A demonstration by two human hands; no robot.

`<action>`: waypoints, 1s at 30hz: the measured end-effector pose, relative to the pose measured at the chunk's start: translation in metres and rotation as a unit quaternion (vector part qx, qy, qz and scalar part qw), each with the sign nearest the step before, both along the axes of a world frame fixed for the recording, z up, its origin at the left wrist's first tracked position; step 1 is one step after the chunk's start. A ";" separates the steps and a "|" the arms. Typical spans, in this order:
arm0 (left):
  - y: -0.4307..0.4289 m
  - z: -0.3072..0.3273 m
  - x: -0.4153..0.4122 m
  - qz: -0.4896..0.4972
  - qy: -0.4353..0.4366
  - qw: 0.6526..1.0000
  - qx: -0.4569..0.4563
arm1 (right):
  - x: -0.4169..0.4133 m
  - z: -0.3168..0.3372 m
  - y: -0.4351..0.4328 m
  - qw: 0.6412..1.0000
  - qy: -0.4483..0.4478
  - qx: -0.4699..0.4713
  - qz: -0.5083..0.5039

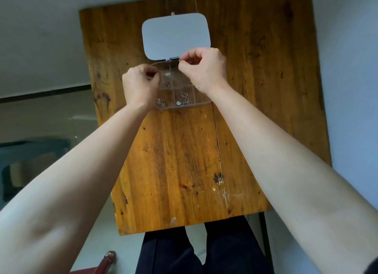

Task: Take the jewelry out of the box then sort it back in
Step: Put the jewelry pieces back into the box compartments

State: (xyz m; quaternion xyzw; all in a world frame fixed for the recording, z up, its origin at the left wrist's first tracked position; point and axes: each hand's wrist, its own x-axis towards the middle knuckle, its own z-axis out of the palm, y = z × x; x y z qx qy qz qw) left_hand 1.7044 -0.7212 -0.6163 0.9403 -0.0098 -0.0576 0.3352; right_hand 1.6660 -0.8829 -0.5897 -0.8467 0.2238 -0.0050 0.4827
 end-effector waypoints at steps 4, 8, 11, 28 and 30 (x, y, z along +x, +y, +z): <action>0.008 -0.003 0.005 -0.026 0.000 1.000 0.016 | 0.009 0.002 0.007 1.000 -0.018 0.009 -0.018; 0.013 -0.008 0.003 -0.081 -0.004 0.996 0.041 | 0.010 -0.008 0.007 1.000 0.014 -0.010 -0.009; 0.014 -0.010 0.000 -0.080 -0.005 0.996 0.043 | 0.004 -0.027 0.006 0.988 0.115 -0.072 0.077; 0.021 -0.017 -0.123 -0.141 0.017 0.987 0.075 | -0.168 -0.049 0.007 0.969 0.135 -0.198 -0.051; 0.017 -0.023 -0.150 -0.184 0.024 0.978 0.101 | -0.204 -0.059 0.004 0.943 0.236 -0.222 -0.075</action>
